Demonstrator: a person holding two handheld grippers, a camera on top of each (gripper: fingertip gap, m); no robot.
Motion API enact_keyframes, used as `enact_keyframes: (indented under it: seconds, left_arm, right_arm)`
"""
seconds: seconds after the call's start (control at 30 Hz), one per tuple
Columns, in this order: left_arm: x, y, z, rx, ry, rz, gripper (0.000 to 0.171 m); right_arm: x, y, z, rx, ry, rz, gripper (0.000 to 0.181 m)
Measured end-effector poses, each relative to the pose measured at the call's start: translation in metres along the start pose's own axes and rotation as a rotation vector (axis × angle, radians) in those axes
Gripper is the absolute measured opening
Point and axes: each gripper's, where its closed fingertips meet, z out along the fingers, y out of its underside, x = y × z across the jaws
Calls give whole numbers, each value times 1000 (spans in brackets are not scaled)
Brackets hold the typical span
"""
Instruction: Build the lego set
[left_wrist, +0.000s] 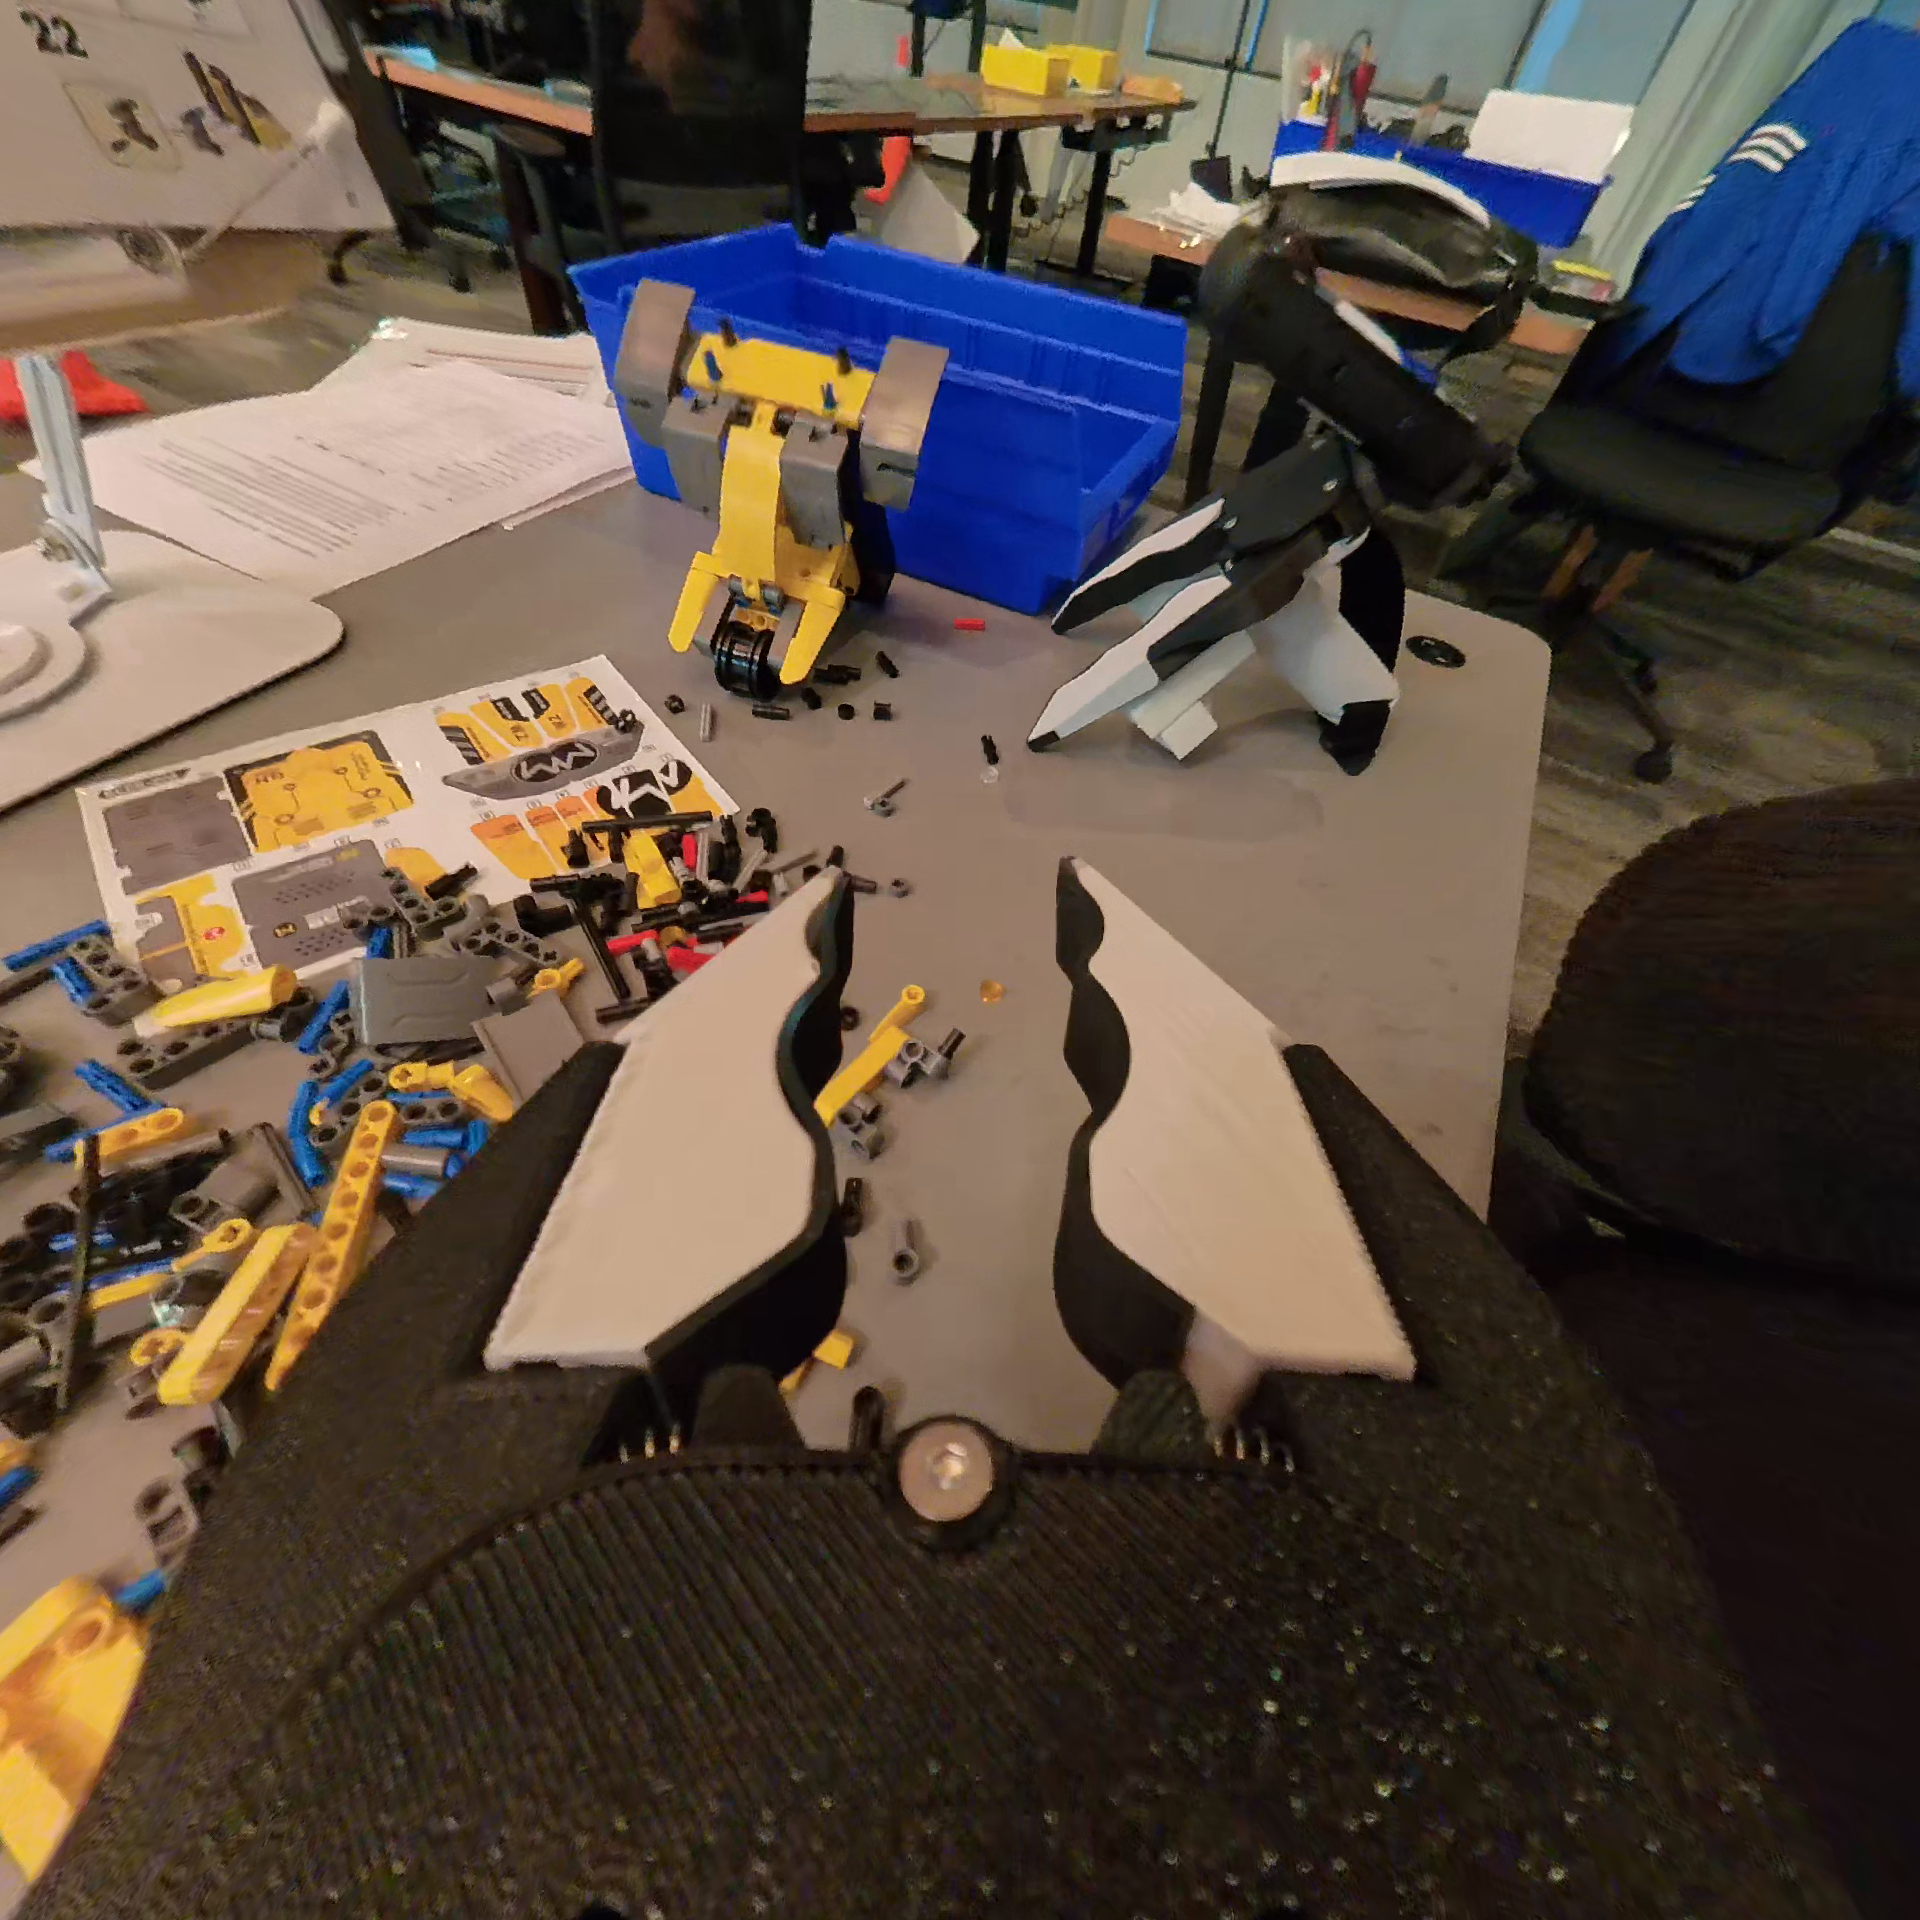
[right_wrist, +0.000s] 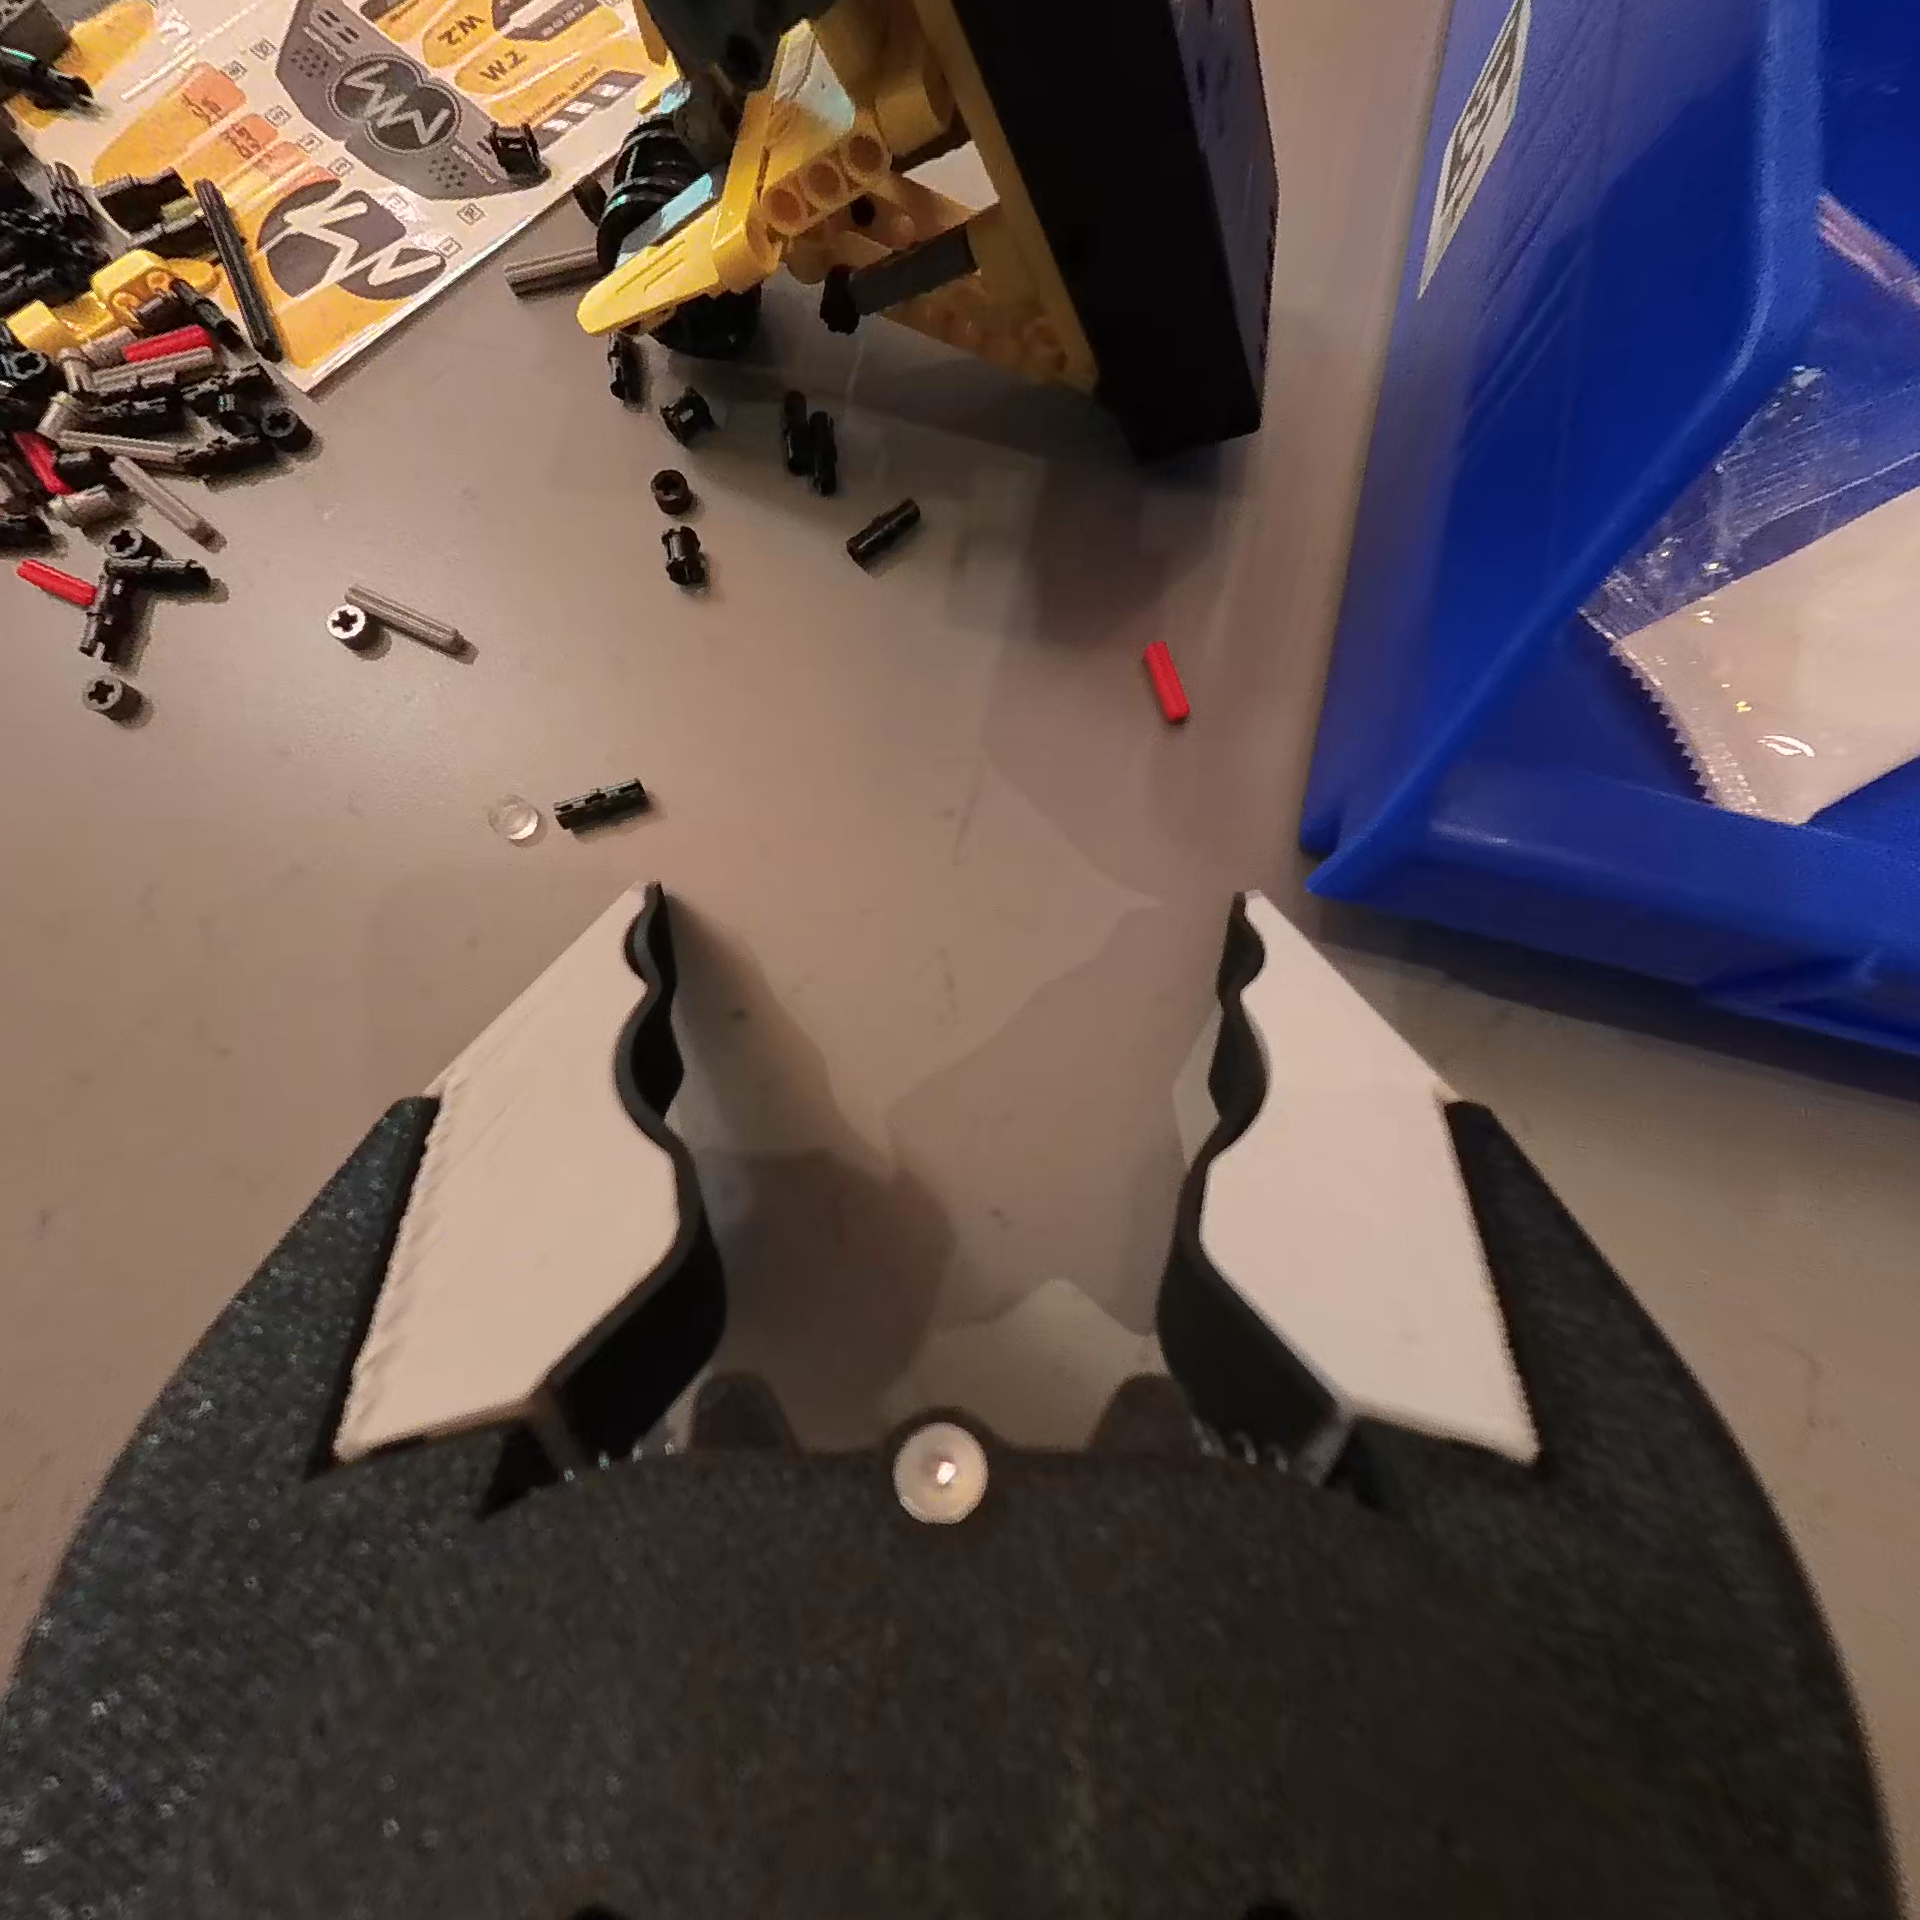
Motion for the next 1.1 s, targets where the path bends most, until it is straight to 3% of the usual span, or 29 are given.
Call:
enact_keyframes:
  seconds: [0.13,0.3,0.43,0.63,0.77,0.93,1.1]
  left_arm:
    - [0,-10,-9,24,21,22,39]
    - [0,8,-19,-9,14,-3,39]
    - [2,13,-28,56,-7,-50,37]
    - [12,1,-27,138,21,-43,37]
    - [12,4,-28,129,49,-28,37]
    - [-4,6,-39,186,93,-102,38]
    - [-12,-11,-48,244,110,-150,39]
  right_arm:
    - [0,0,0,0,0,0,104]
    - [0,0,0,0,0,0,104]
    - [0,0,0,0,0,0,104]
    - [0,0,0,0,0,0,104]
    - [0,0,0,0,0,0,104]
    - [0,0,0,0,0,0,104]
    - [0,0,0,0,0,0,104]
